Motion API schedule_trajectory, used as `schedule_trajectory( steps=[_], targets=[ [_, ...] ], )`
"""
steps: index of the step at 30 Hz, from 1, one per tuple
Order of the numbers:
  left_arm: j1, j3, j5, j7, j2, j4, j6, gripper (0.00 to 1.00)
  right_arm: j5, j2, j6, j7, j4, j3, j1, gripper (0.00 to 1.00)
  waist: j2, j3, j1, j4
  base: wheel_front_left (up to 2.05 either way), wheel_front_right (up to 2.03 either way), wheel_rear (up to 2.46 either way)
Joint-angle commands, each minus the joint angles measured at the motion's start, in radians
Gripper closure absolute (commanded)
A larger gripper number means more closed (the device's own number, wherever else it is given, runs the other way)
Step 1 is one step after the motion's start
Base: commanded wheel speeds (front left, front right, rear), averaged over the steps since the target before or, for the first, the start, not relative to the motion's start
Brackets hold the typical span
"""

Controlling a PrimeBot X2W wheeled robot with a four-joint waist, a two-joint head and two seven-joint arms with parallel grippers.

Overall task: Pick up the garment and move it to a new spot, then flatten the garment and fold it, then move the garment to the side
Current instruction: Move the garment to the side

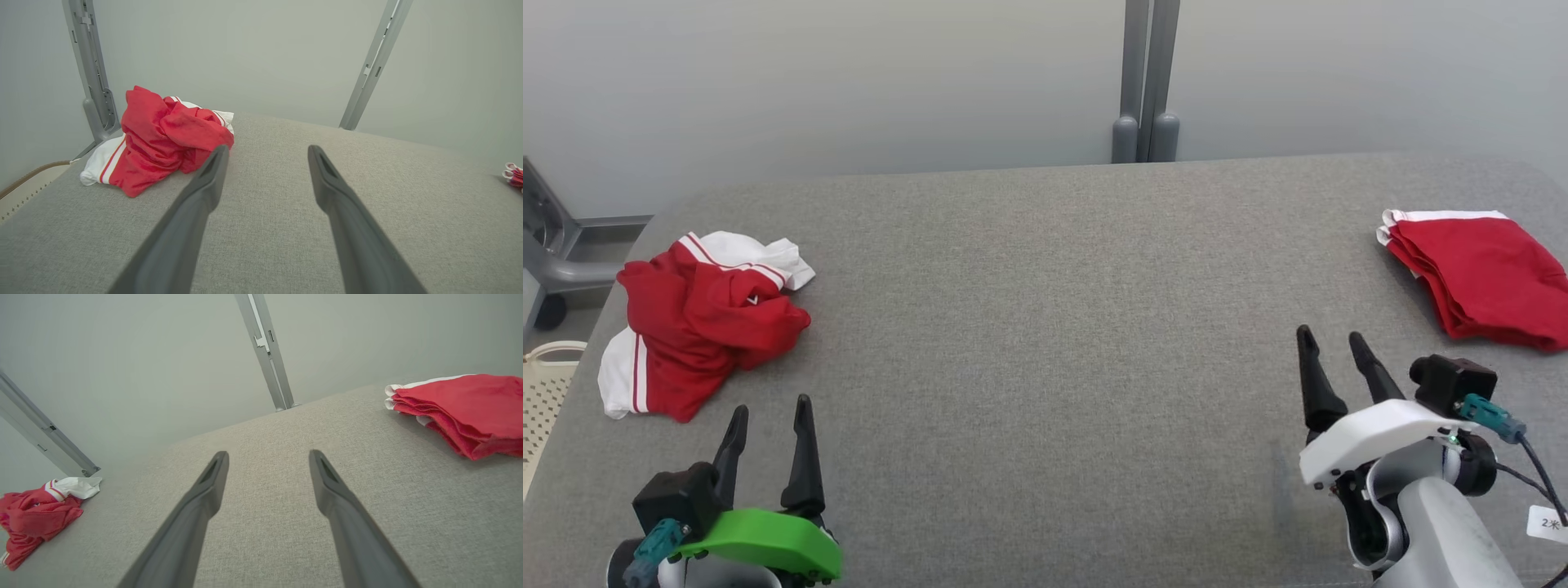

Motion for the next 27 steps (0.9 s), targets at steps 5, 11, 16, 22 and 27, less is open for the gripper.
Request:
schedule_trajectory(
  steps=[5, 11, 16, 22, 27],
  targets=[
    [0.051, 0.014, 0.036, -0.01, 0.018, -0.003, -0.019, 0.0, 0.015, -0.003, 0.0, 0.014, -0.042, 0.057, 0.049, 0.0, 0.0, -0.009, 0.0001, 0.016, 0.0, 0.0, 0.0],
    [0.1, 0.055, 0.054, -0.009, -0.003, -0.015, -0.034, 0.0, 0.023, -0.002, 0.0, 0.006, -0.064, 0.078, 0.1, 0.0, 0.0, -0.021, 0.0001, 0.032, 0.0, 0.0, 0.0],
    [0.14, 0.104, 0.077, -0.01, -0.029, -0.045, -0.058, 0.0, 0.031, -0.002, 0.0, -0.019, -0.072, 0.077, 0.147, 0.0, 0.0, -0.031, 0.0001, 0.043, 0.0, 0.0, 0.0],
    [0.184, 0.155, 0.114, -0.009, -0.064, -0.076, -0.101, 0.0, 0.025, -0.002, 0.0, -0.043, -0.084, 0.093, 0.186, 0.0, 0.0, -0.036, 0.0001, 0.051, 0.0, 0.0, 0.0],
    [0.199, 0.178, 0.151, -0.009, -0.086, -0.062, -0.126, 0.0, -0.002, -0.002, 0.0, -0.054, -0.082, 0.095, 0.19, 0.0, 0.0, -0.033, 0.0001, 0.05, 0.0, 0.0, 0.0]
  ],
)
